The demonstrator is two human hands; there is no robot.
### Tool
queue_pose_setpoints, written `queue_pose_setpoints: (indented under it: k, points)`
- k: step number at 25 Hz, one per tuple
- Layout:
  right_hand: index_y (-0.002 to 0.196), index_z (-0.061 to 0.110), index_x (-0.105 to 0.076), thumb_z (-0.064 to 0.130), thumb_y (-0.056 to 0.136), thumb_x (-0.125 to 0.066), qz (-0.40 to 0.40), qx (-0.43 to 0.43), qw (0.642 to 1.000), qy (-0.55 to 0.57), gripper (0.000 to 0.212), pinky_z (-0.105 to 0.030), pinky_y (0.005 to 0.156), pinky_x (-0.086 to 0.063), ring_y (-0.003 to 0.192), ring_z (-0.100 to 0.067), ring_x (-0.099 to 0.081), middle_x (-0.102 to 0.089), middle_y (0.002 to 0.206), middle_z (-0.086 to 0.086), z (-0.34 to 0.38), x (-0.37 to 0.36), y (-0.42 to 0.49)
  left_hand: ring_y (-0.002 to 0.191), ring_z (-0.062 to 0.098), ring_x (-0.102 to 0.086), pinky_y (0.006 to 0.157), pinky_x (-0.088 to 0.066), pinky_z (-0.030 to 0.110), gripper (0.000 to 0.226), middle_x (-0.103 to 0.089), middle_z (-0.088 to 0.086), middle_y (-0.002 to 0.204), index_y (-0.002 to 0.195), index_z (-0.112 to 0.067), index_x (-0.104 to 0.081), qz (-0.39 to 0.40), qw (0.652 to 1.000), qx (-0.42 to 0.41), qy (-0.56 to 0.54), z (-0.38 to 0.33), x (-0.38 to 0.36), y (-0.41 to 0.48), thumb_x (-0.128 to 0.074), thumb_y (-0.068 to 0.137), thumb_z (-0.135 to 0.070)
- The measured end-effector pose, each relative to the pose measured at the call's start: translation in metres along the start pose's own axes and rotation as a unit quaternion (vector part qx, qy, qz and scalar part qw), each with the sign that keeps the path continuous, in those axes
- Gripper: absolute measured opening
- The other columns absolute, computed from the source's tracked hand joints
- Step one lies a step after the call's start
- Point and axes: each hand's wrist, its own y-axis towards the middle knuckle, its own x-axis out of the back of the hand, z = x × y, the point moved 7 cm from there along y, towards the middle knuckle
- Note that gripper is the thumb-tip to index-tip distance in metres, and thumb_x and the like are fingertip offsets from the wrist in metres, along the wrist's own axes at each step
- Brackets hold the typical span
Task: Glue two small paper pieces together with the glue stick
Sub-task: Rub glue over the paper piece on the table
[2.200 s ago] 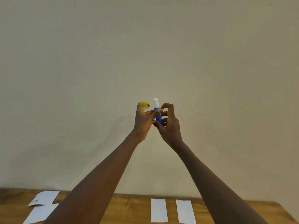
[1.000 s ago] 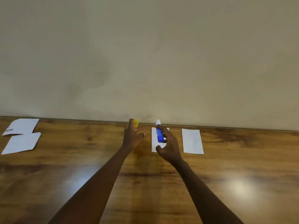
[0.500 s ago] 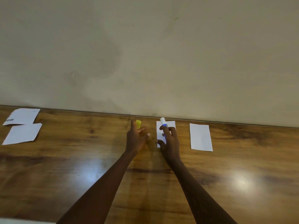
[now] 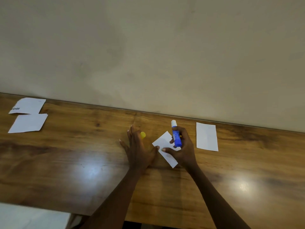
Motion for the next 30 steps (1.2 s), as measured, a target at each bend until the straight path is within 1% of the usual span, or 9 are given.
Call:
queue_pose_setpoints:
  k: [4,7,11,13,17,20,24,28,30]
  points:
    - [0.087,0.018,-0.05,0.009,0.08,-0.063,-0.09,-0.05,0.98,0.169,0.017,-0.013,0.051,-0.044,0.054,-0.006,-0.051,-0.053,0.07,0.0,-0.001,-0.009,0.011,0.143,0.03,-0.007,0.106,0.014,0.055,0.103,-0.022,0.014,0.152,0.136,-0.033,0.005,-0.018,0.999,-0.036,-0.01,-0.006,0.003,0.001,-0.071,0.066,-0.044]
    - [0.088,0.011,-0.055,0.004,0.086,-0.051,-0.065,-0.104,0.957,0.262,0.009,-0.014,0.042,-0.04,0.041,-0.004,-0.049,-0.051,0.061,-0.008,-0.015,-0.022,0.012,0.142,0.03,-0.008,0.106,0.012,0.053,0.103,-0.029,0.016,0.149,0.127,-0.047,0.006,-0.027,0.997,-0.043,-0.05,-0.008,0.005,0.002,-0.075,0.064,-0.04]
    - [0.097,-0.009,-0.056,-0.009,0.079,-0.055,-0.022,-0.06,0.982,0.178,0.018,-0.02,0.06,-0.049,0.064,-0.017,-0.059,-0.063,0.083,-0.015,-0.017,-0.029,0.013,0.141,0.032,-0.009,0.107,0.01,0.052,0.097,-0.026,0.019,0.15,0.125,-0.04,-0.001,-0.036,0.995,-0.044,-0.08,-0.007,0.005,0.002,-0.077,0.063,-0.041]
    - [0.091,-0.009,-0.057,-0.007,0.077,-0.06,-0.035,-0.075,0.985,0.15,0.015,-0.013,0.055,-0.048,0.056,-0.005,-0.058,-0.061,0.072,-0.008,-0.02,-0.027,0.012,0.14,0.031,-0.006,0.107,0.01,0.052,0.098,-0.026,0.02,0.149,0.123,-0.041,-0.001,-0.035,0.994,-0.041,-0.091,-0.008,0.006,0.002,-0.078,0.062,-0.04]
    - [0.081,-0.004,-0.058,0.0,0.075,-0.065,-0.041,-0.098,0.986,0.126,0.01,-0.009,0.052,-0.046,0.047,0.002,-0.056,-0.058,0.062,-0.004,-0.025,-0.025,0.012,0.141,0.033,-0.006,0.107,0.01,0.051,0.098,-0.026,0.021,0.149,0.119,-0.045,0.0,-0.034,0.993,-0.037,-0.109,-0.008,0.008,0.002,-0.079,0.061,-0.037]
    - [0.066,0.018,-0.057,0.001,0.074,-0.068,-0.034,-0.077,0.993,0.088,0.021,-0.009,0.054,-0.045,0.048,-0.003,-0.055,-0.06,0.061,-0.011,-0.019,-0.026,0.013,0.141,0.034,-0.007,0.107,0.011,0.051,0.1,-0.026,0.021,0.149,0.12,-0.046,0.001,-0.032,0.992,-0.037,-0.113,-0.009,0.009,0.002,-0.079,0.06,-0.034]
    - [0.06,0.031,-0.051,0.003,0.073,-0.069,-0.009,-0.049,0.998,0.038,0.036,-0.003,0.056,-0.042,0.052,0.0,-0.056,-0.054,0.058,0.011,-0.015,-0.031,0.014,0.141,0.034,-0.007,0.106,0.013,0.051,0.104,-0.03,0.022,0.147,0.118,-0.05,0.004,-0.029,0.993,-0.037,-0.11,-0.009,0.009,0.002,-0.079,0.06,-0.028]
    - [0.064,0.027,-0.059,0.007,0.073,-0.069,0.021,-0.034,0.999,0.008,0.025,-0.008,0.055,-0.043,0.05,0.001,-0.056,-0.057,0.057,0.011,-0.014,-0.034,0.018,0.141,0.035,-0.012,0.105,0.014,0.051,0.103,-0.031,0.022,0.147,0.117,-0.05,0.004,-0.027,0.993,-0.037,-0.107,-0.01,0.01,0.002,-0.079,0.06,-0.028]
    - [0.069,0.009,-0.064,0.006,0.074,-0.069,0.023,-0.036,0.999,-0.005,0.008,-0.014,0.054,-0.042,0.046,-0.003,-0.053,-0.059,0.056,-0.002,-0.015,-0.033,0.02,0.14,0.037,-0.014,0.106,0.013,0.052,0.101,-0.031,0.022,0.146,0.119,-0.049,0.0,-0.028,0.993,-0.037,-0.108,-0.011,0.011,0.002,-0.079,0.06,-0.03]
